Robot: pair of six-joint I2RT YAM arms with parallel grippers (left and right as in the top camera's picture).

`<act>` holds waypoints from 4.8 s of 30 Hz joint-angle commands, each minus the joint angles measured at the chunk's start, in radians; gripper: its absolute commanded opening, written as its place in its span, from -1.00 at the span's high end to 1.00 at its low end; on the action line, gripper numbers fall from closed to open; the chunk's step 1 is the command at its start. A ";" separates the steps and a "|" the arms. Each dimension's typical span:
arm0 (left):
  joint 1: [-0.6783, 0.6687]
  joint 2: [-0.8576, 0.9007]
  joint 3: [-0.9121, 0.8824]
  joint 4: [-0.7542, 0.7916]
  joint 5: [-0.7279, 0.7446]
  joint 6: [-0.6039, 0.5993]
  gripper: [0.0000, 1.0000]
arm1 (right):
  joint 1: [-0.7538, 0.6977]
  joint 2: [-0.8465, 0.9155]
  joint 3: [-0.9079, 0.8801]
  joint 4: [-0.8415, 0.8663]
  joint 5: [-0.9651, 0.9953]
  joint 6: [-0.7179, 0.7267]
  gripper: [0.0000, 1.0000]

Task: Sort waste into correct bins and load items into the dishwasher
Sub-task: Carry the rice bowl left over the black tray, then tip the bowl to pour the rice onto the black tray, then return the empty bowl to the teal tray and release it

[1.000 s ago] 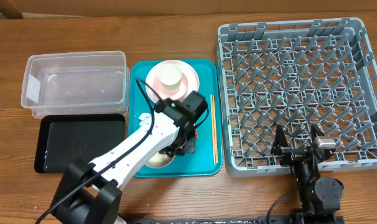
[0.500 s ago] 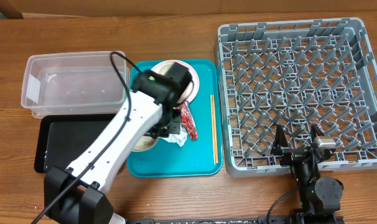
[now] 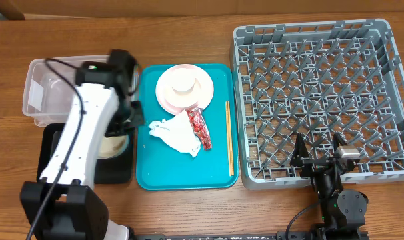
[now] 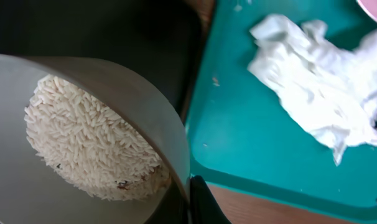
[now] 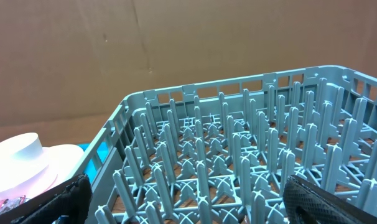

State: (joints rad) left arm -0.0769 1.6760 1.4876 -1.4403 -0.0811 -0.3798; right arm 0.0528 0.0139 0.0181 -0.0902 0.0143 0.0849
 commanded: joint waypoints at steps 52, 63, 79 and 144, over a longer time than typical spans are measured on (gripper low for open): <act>1.081 -0.006 -0.453 0.157 1.550 1.038 0.92 | -0.001 -0.009 -0.010 0.008 -0.002 -0.003 -1.00; 1.085 -0.006 -0.453 0.093 1.616 1.070 0.92 | -0.001 -0.009 -0.010 0.008 -0.002 -0.003 -0.99; 1.083 -0.004 -0.453 0.158 1.603 1.045 0.92 | -0.001 -0.009 -0.010 0.008 -0.002 -0.003 -0.99; 0.553 -0.100 -0.065 0.080 0.786 0.360 0.92 | -0.001 -0.009 -0.010 0.008 -0.002 -0.003 -1.00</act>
State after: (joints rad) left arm 0.6006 1.6436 1.3876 -1.3907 0.9382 0.1513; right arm 0.0528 0.0139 0.0181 -0.0898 0.0143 0.0845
